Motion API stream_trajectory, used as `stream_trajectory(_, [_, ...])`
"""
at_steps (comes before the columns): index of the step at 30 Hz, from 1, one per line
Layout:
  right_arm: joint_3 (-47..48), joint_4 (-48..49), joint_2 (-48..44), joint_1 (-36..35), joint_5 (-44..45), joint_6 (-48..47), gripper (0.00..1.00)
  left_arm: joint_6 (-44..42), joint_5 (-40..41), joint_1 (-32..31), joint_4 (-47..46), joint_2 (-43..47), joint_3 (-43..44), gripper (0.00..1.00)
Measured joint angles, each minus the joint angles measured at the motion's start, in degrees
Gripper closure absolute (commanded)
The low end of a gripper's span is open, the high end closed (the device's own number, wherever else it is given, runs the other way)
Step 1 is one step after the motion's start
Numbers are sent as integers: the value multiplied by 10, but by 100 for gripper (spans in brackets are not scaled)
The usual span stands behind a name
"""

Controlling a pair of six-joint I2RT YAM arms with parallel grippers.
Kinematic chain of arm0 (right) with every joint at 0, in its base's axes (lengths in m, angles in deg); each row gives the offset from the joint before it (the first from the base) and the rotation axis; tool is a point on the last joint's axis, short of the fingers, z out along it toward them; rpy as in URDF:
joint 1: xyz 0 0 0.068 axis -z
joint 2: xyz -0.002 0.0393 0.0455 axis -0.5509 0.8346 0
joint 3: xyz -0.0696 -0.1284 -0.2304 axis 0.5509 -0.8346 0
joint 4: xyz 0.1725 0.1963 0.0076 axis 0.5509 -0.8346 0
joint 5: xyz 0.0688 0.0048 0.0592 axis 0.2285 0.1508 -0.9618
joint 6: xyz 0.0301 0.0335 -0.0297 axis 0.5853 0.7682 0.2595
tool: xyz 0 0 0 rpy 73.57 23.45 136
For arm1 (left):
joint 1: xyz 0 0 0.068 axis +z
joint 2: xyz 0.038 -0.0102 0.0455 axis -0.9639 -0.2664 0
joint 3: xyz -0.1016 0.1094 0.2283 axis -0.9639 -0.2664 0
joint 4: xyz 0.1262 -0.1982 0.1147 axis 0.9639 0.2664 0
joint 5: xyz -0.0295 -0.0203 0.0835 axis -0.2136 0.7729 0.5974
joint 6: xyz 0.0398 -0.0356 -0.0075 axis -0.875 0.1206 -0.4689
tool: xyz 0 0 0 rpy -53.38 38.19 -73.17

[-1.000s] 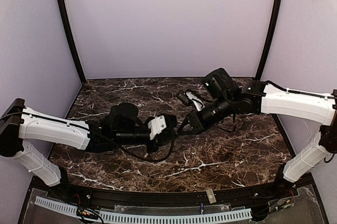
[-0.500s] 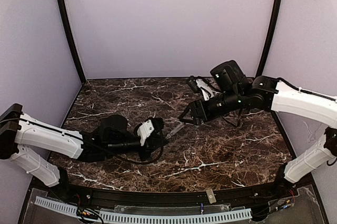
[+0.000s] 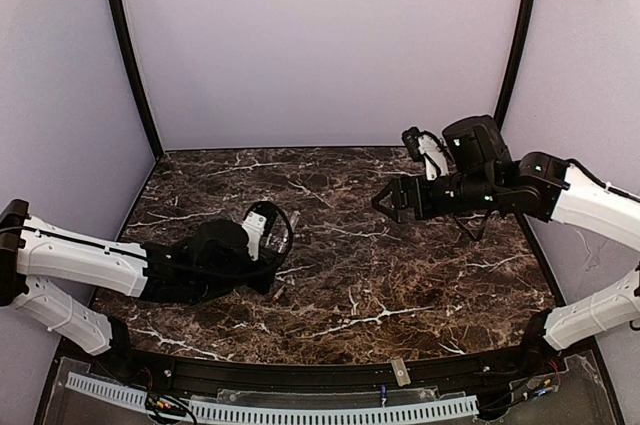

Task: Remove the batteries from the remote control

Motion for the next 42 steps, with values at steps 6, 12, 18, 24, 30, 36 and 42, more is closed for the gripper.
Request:
stream_trajectory(6, [-26,1,-28,2,13,14,6,102,90,0,103,-15,18,100])
stream_trajectory(12, [-59,3,-58,3,17,30,6,168,116,5,170,-64,40,100])
stream_trajectory(18, [-80,4,-93,3,21,47,7,226,109,29,208,-93,43,100])
stream_trajectory(24, [-103,7,-131,3,21,73,6,256,84,52,220,-132,54,98])
stream_trajectory(30, [-133,9,-174,3,21,90,5,267,74,58,225,-137,54,91])
stream_trajectory(36, [-142,9,-189,3,21,96,5,273,70,61,225,-143,54,80])
stream_trajectory(42, [-148,9,-195,3,21,98,5,272,69,61,229,-146,54,61])
